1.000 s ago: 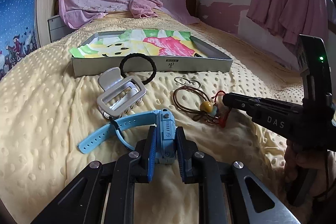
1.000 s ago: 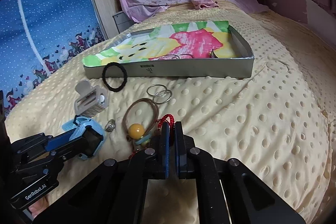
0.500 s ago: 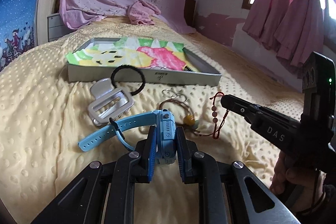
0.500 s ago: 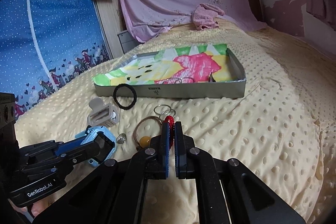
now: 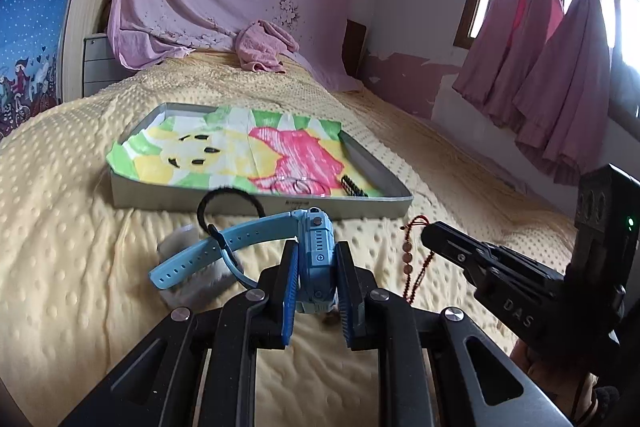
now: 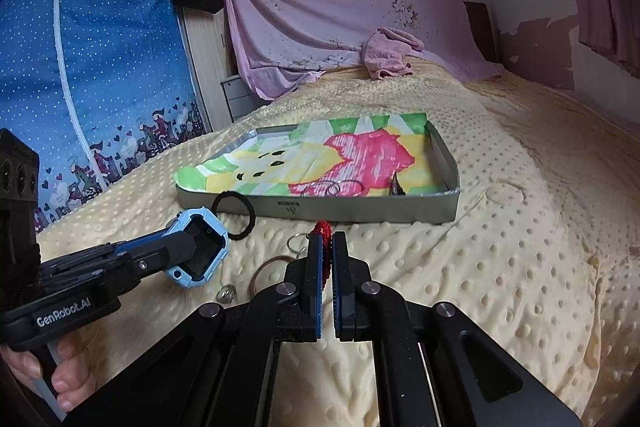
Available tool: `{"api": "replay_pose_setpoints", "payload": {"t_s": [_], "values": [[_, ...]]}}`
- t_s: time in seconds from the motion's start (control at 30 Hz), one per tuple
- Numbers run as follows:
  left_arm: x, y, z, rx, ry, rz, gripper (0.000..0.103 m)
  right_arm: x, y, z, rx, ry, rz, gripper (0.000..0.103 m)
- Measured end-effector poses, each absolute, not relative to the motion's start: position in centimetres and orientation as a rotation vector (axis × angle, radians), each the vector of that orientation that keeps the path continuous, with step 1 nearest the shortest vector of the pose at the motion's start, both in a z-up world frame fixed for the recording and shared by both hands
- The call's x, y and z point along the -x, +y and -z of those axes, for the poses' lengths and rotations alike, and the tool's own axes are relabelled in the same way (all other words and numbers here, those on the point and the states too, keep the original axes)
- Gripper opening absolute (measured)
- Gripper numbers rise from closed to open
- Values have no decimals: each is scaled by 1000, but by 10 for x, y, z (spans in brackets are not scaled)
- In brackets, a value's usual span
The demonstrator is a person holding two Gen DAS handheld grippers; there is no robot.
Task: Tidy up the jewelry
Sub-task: 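Carry the watch and bracelet over the tray and open both tools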
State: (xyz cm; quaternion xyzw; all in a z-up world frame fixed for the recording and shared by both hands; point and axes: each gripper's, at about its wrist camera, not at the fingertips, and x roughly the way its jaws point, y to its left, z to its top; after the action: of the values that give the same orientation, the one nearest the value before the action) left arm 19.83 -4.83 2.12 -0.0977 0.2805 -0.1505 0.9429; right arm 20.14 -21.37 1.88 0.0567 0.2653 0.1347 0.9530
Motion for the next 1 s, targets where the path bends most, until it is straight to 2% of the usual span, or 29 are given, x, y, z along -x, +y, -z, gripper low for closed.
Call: {"api": "replay_pose_setpoints", "payload": {"t_s": [0.5, 0.7, 1.0], "values": [[-295, -36, -41, 299, 545, 317, 17, -289, -224, -43, -160, 487, -290, 4], [-347, -36, -32, 329, 591, 322, 17, -338, -221, -26, -200, 543, -288, 4], [-375, -47, -4, 291, 708, 294, 17, -377, -221, 11, -207, 664, -252, 4]]}}
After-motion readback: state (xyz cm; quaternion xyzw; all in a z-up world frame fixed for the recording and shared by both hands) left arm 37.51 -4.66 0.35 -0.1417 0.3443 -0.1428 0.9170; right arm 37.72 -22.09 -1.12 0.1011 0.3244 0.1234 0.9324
